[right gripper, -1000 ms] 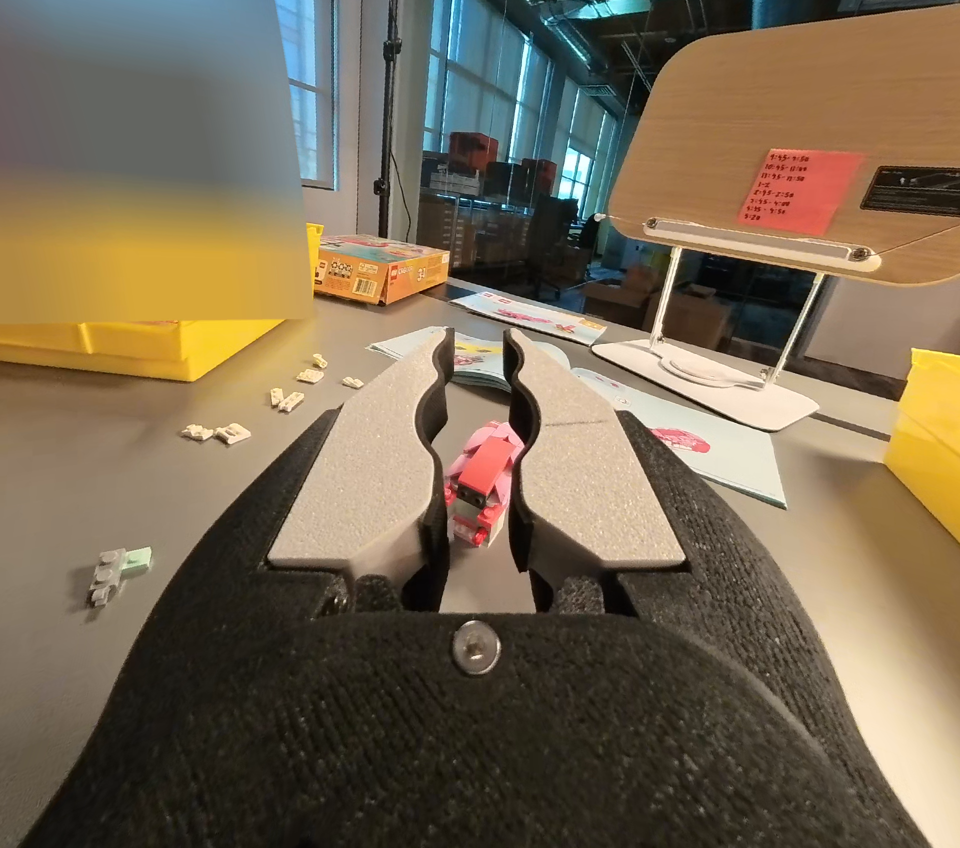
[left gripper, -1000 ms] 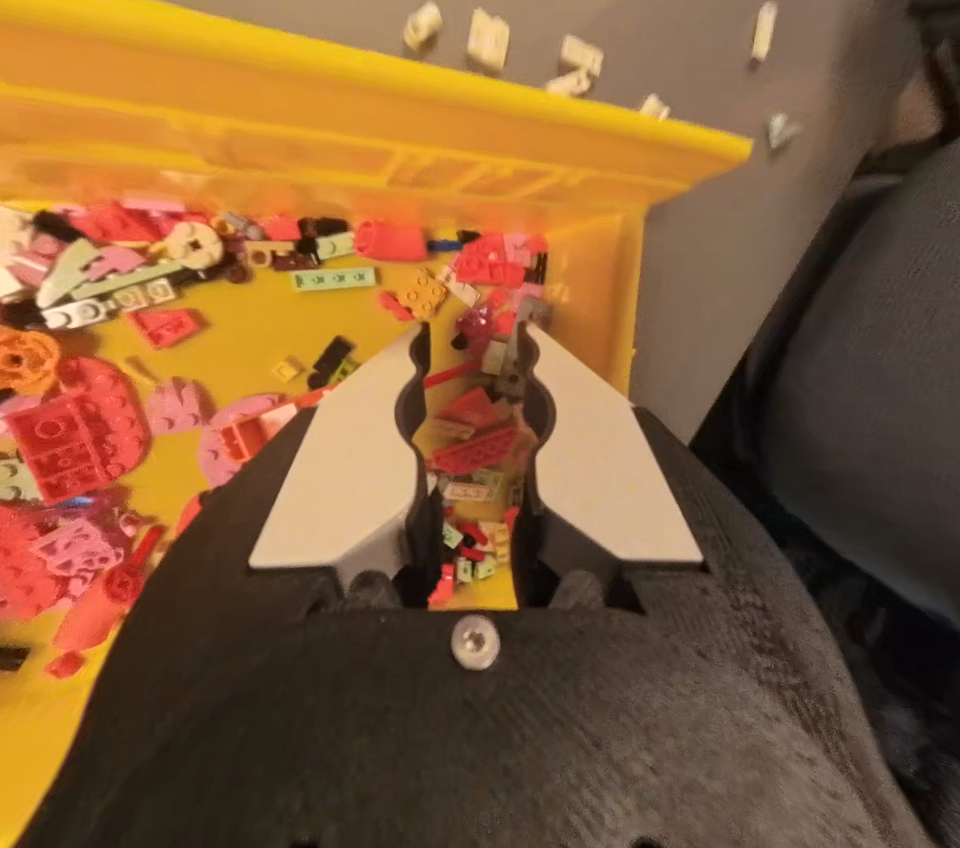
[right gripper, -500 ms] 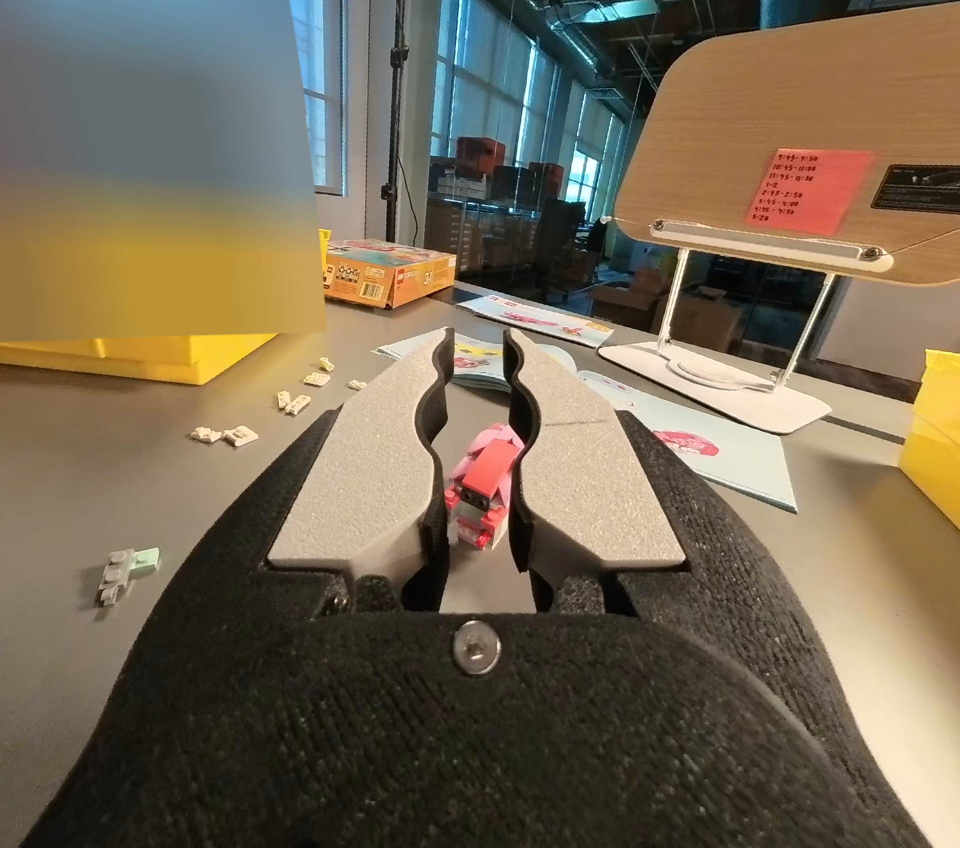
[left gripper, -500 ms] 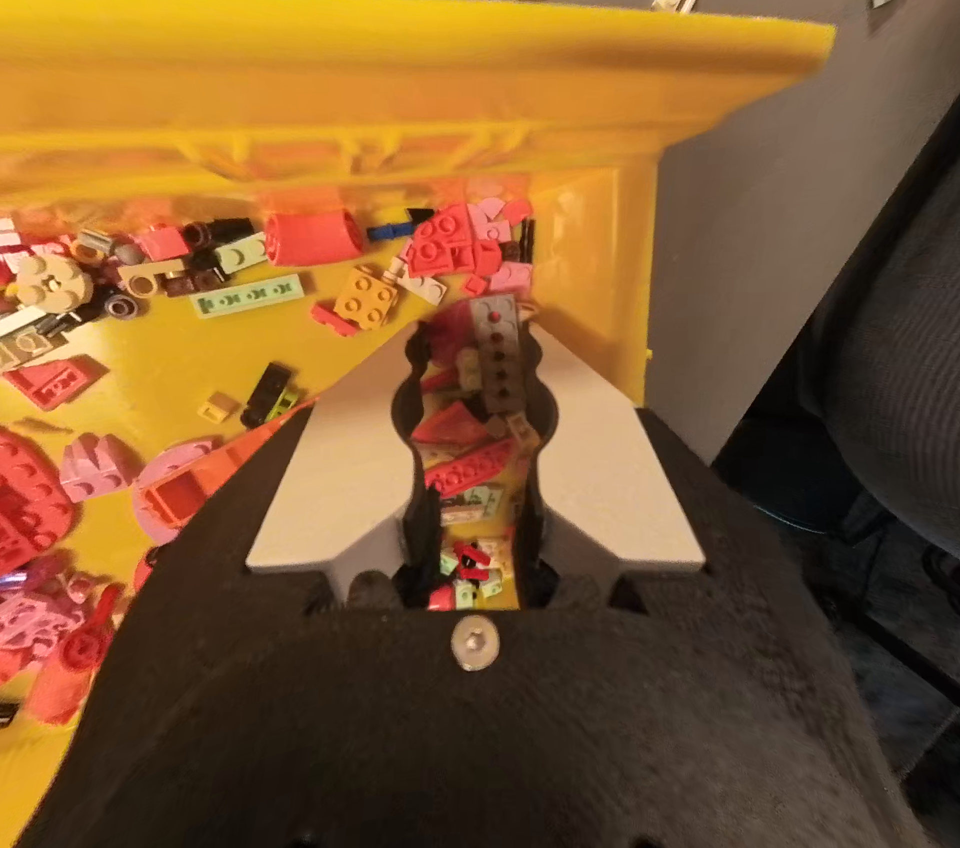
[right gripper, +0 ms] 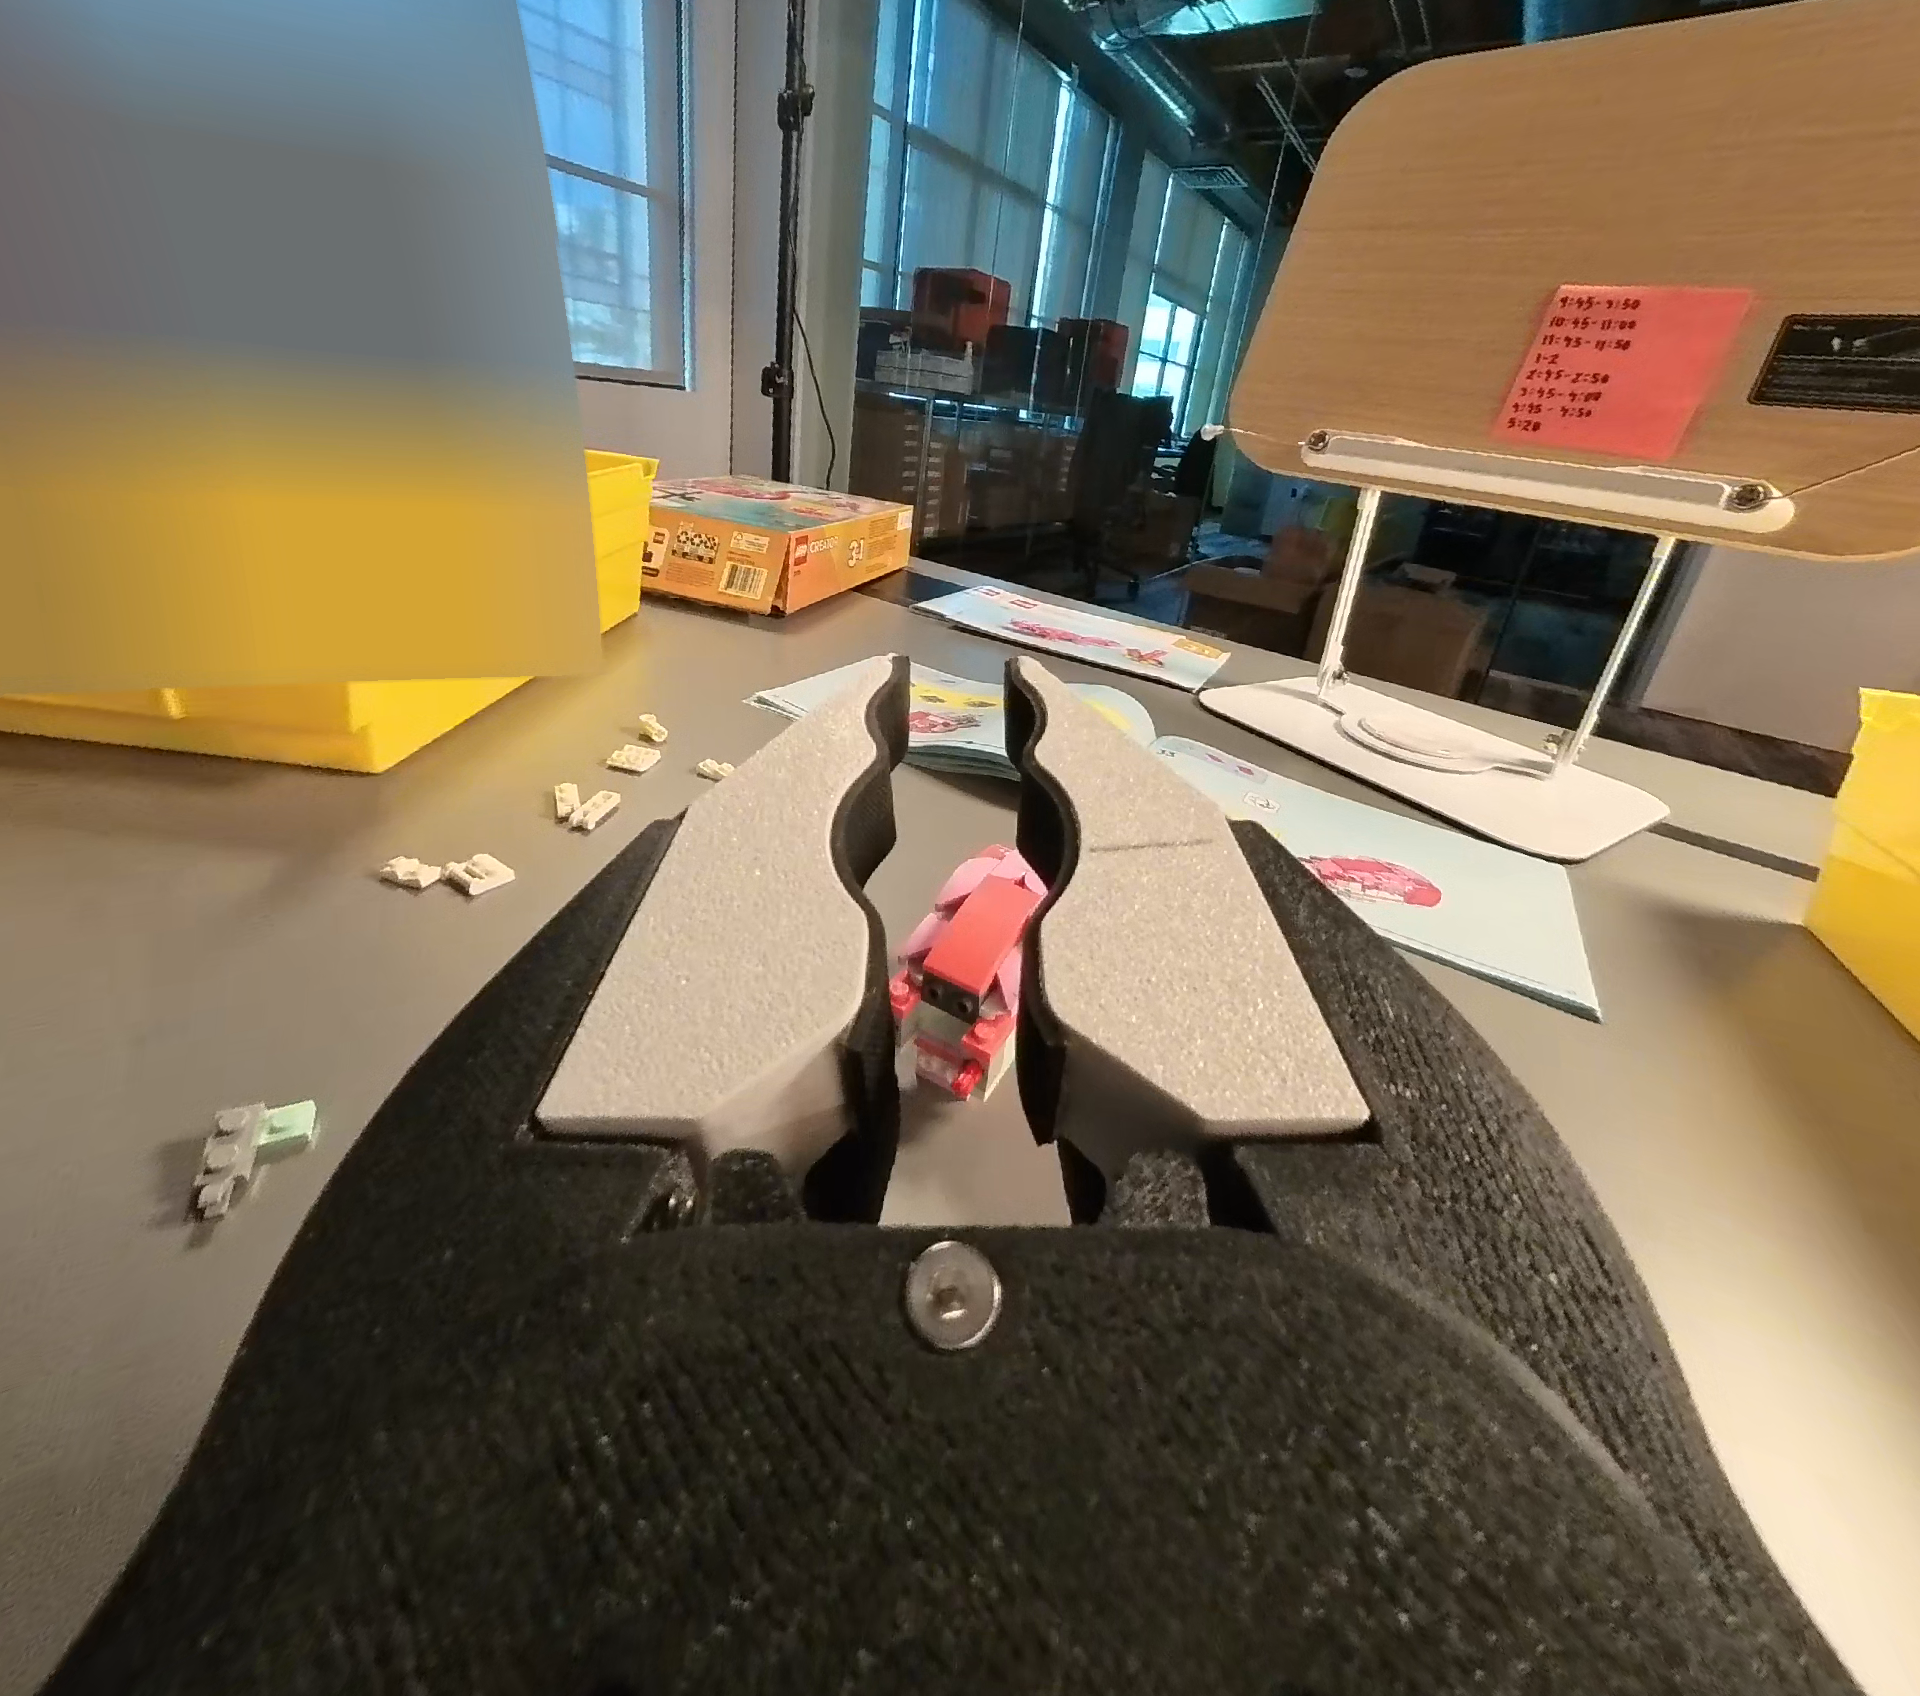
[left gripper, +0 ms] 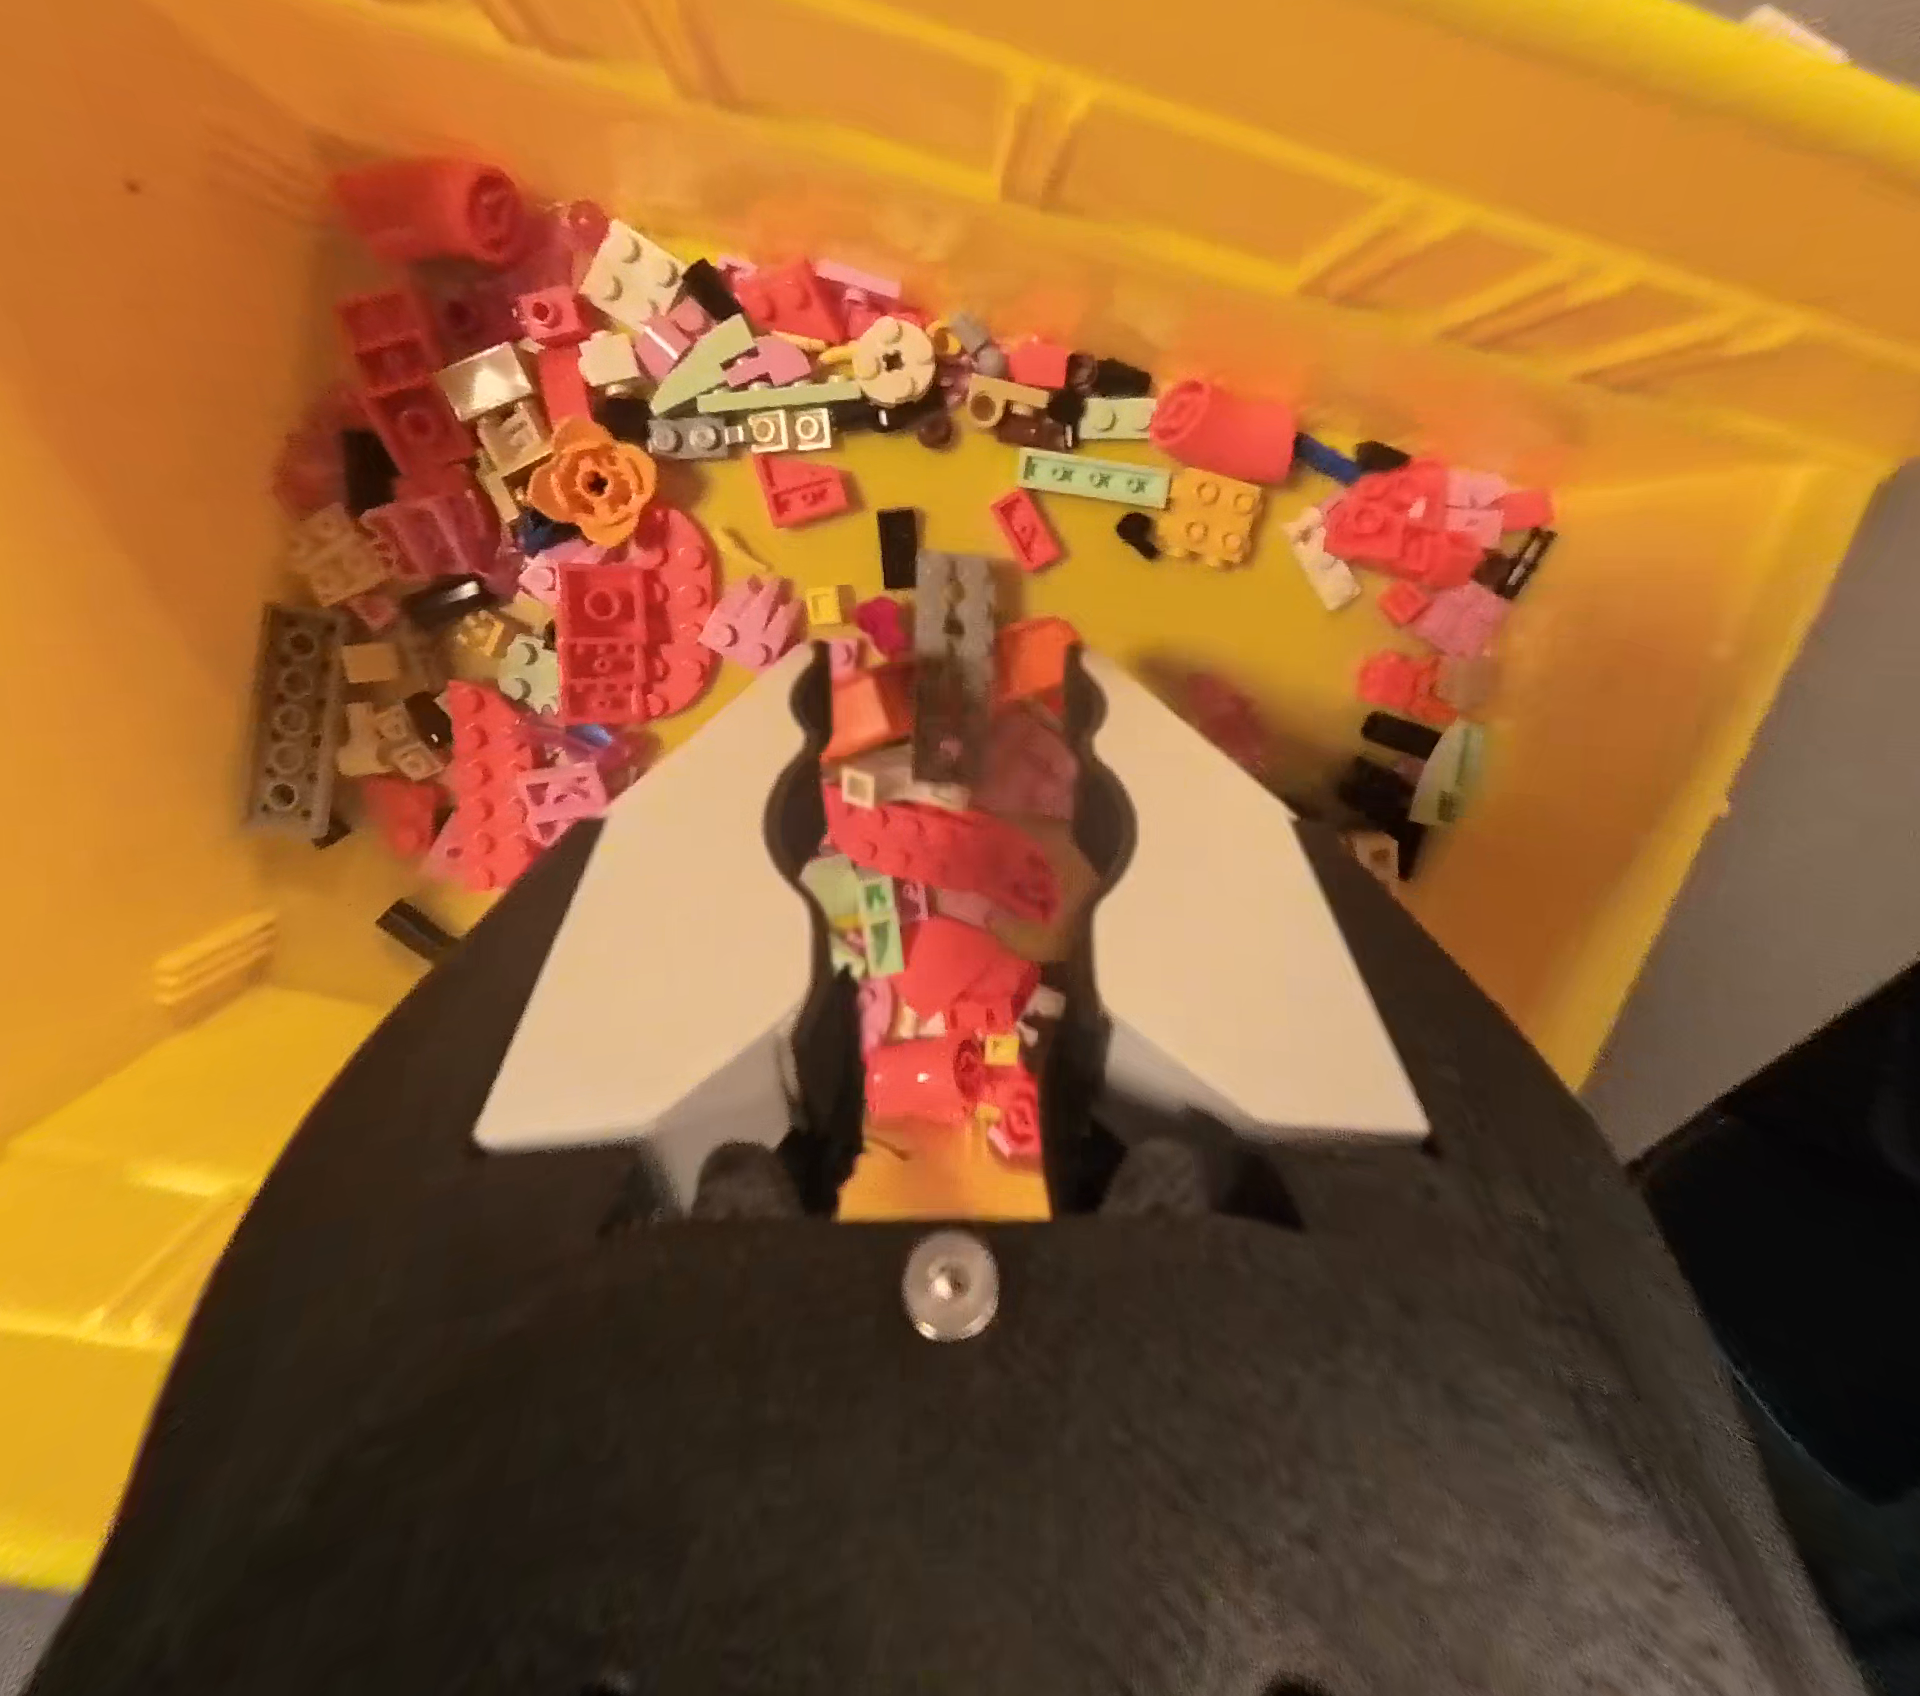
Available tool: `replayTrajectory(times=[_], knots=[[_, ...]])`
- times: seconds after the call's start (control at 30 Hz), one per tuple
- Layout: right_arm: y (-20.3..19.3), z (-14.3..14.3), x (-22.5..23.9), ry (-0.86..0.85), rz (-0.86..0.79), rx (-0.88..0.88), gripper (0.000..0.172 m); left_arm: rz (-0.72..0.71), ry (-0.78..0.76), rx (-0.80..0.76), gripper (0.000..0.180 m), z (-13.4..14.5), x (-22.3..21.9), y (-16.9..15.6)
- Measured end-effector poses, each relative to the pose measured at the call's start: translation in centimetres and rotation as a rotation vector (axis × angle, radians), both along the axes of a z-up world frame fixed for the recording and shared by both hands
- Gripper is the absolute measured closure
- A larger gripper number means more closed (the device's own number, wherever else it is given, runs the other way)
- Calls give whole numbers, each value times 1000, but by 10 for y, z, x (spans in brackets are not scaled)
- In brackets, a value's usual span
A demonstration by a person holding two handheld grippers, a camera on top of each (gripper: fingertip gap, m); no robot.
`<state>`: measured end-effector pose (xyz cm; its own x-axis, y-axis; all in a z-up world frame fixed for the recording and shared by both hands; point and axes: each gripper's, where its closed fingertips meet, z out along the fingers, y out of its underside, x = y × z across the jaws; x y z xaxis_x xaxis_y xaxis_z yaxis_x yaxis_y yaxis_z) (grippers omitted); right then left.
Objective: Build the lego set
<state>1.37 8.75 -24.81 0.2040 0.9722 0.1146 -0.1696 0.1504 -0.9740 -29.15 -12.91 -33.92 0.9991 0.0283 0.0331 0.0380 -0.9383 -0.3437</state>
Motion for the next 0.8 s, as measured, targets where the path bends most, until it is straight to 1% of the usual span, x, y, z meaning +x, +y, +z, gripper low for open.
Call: replayTrajectory(times=[0.07, 0.13, 0.23, 0.3, 0.37, 0.43, 0.57, 0.6, 0.63, 0.7, 0.8], knots=[[0, 0, 0, 1, -1, -2, 156, -16, 1, -7, 132, 7, 4, -7], [0, 0, 0, 2, -3, -5, 155, -56, -32, -59, 137, 10, 17, -20], [-1, 0, 0, 3, -2, -7, 156, -123, -66, -220, 144, 5, 37, -52], [-1, 1, 0, 5, -3, -8, 156, -148, -122, -315, 144, 2, 51, -70], [-1, 1, 0, 7, -3, -10, 156, -181, -175, -371, 148, -2, 64, -81], [-1, 1, 0, 9, -1, -12, 156, -211, -195, -419, 151, -7, 71, -90], [-2, 1, 0, 10, 1, -16, 156, -257, -231, -454, 152, -17, 84, -95], [-3, 1, 0, 11, 3, -17, 156, -268, -243, -457, 155, -18, 87, -96], [-3, 1, 0, 10, 4, -19, 156, -274, -235, -446, 153, -18, 88, -94], [-3, 1, 0, 10, 5, -20, 156, -296, -195, -435, 153, -19, 87, -93], [-3, 1, 0, 8, 6, -21, 156, -366, -70, -407, 153, -21, 81, -90]])
